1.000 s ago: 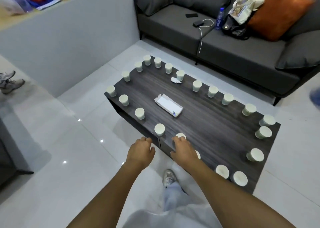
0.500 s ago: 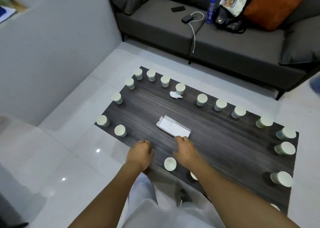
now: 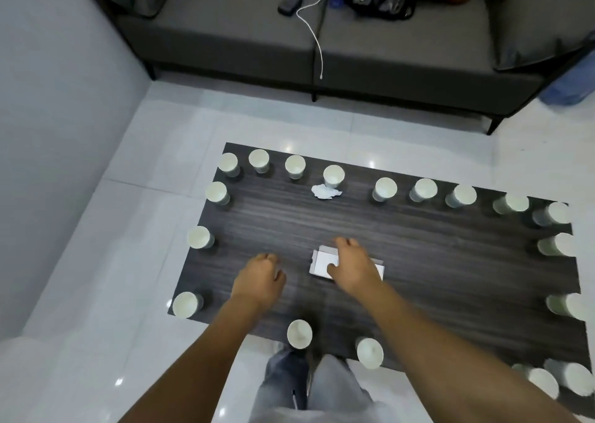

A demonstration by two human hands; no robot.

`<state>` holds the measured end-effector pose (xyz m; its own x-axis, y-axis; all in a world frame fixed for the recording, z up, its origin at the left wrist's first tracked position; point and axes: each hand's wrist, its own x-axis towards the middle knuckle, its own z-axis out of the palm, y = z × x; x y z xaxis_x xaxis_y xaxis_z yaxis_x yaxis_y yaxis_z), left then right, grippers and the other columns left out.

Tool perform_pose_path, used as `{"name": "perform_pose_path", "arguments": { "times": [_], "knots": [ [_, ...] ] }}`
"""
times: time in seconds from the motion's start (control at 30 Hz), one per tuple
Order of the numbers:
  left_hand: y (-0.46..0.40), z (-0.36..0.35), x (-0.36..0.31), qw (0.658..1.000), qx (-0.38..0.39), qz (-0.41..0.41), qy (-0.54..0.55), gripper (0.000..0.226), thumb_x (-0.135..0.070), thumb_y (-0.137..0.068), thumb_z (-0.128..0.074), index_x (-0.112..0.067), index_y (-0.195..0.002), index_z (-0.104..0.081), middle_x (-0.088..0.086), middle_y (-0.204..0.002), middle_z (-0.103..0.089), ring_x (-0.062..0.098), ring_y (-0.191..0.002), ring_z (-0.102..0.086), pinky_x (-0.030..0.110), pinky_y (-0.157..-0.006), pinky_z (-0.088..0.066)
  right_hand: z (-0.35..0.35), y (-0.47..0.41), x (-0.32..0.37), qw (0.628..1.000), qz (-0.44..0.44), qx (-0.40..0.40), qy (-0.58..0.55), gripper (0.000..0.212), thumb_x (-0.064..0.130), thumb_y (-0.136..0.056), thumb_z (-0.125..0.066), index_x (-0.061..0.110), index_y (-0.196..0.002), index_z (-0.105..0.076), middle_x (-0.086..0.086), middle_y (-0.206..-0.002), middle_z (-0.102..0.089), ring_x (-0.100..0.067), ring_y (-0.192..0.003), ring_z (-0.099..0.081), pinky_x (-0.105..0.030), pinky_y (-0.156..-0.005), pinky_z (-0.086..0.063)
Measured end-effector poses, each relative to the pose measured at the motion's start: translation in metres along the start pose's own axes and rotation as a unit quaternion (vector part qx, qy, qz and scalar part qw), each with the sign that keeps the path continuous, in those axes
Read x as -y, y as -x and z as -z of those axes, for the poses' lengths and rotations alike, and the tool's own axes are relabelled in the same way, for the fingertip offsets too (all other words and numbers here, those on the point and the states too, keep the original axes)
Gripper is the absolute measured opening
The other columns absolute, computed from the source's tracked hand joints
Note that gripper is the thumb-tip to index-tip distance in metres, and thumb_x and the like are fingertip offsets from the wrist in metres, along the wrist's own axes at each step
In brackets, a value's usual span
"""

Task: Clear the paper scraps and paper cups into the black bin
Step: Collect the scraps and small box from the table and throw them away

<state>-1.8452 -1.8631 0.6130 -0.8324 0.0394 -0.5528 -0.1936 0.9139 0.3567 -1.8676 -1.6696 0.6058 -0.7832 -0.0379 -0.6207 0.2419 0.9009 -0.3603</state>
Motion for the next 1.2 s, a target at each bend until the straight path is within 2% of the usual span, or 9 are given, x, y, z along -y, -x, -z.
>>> {"name": "perform_pose_path", "arguments": {
  "times": [0.13,0.33,0.43,0.67,0.93,1.2],
  "knots": [
    [-0.042,0.003,0.01,1.0,0.009,-0.007,0.014,0.031,-0.025,-0.095,-0.048,-0.008,-0.119,-0.056,0.011,-0.123,-0.055,0.027,-0.111,-0.052,0.038,-0.092,-0.046,0.009,-0.049,0.007,1.0,-0.006,0.002,-0.004,0.051,0.02,-0.09,-0.057,0.013,-0.137,-0.04,-0.011,-0.137,-0.042,-0.032,-0.127,-0.042,-0.038,-0.101,-0.041],
    [-0.104,-0.014,0.025,0.999,0.001,0.014,0.048,0.035,-0.023,-0.094,-0.05,-0.012,-0.127,-0.053,0.009,-0.128,-0.053,0.026,-0.12,-0.045,0.041,-0.096,-0.045,0.005,-0.136,0.002,1.0,-0.009,0.014,0.005,0.051,0.022,-0.091,-0.059,0.013,-0.137,-0.04,-0.012,-0.137,-0.041,-0.031,-0.127,-0.04,-0.039,-0.1,-0.041],
    [-0.142,-0.028,0.033,0.999,0.002,0.002,0.04,0.037,-0.023,-0.094,-0.05,-0.012,-0.13,-0.051,0.009,-0.13,-0.051,0.025,-0.123,-0.042,0.039,-0.1,-0.043,-0.004,-0.186,-0.005,1.0,0.001,0.003,0.02,0.055,0.024,-0.093,-0.057,0.012,-0.141,-0.035,-0.014,-0.142,-0.037,-0.034,-0.129,-0.037,-0.042,-0.101,-0.039],
    [-0.219,-0.07,0.044,0.998,-0.022,-0.034,0.039,0.034,-0.023,-0.096,-0.049,-0.011,-0.128,-0.052,0.008,-0.129,-0.051,0.022,-0.123,-0.04,0.033,-0.095,-0.041,-0.043,-0.276,-0.019,0.996,0.032,0.001,0.086,0.057,0.017,-0.09,-0.057,0.012,-0.142,-0.033,-0.011,-0.141,-0.037,-0.034,-0.129,-0.034,-0.046,-0.101,-0.041],
    [-0.237,-0.116,0.053,0.998,0.006,-0.036,0.049,0.024,-0.021,-0.095,-0.05,-0.01,-0.115,-0.058,0.008,-0.118,-0.056,0.024,-0.118,-0.043,0.039,-0.094,-0.044,-0.074,-0.317,-0.038,0.991,0.038,-0.039,0.12,0.059,0.009,-0.085,-0.057,0.014,-0.139,-0.035,-0.007,-0.143,-0.033,-0.032,-0.128,-0.031,-0.048,-0.096,-0.04],
    [-0.223,-0.127,0.045,0.997,0.04,-0.022,0.061,0.024,-0.019,-0.095,-0.05,-0.007,-0.114,-0.058,0.009,-0.12,-0.056,0.023,-0.118,-0.042,0.038,-0.095,-0.042,-0.096,-0.286,-0.046,0.987,0.069,-0.031,0.142,0.056,0.012,-0.087,-0.058,0.016,-0.139,-0.037,-0.005,-0.143,-0.036,-0.031,-0.128,-0.033,-0.045,-0.097,-0.039]
  ]
}}
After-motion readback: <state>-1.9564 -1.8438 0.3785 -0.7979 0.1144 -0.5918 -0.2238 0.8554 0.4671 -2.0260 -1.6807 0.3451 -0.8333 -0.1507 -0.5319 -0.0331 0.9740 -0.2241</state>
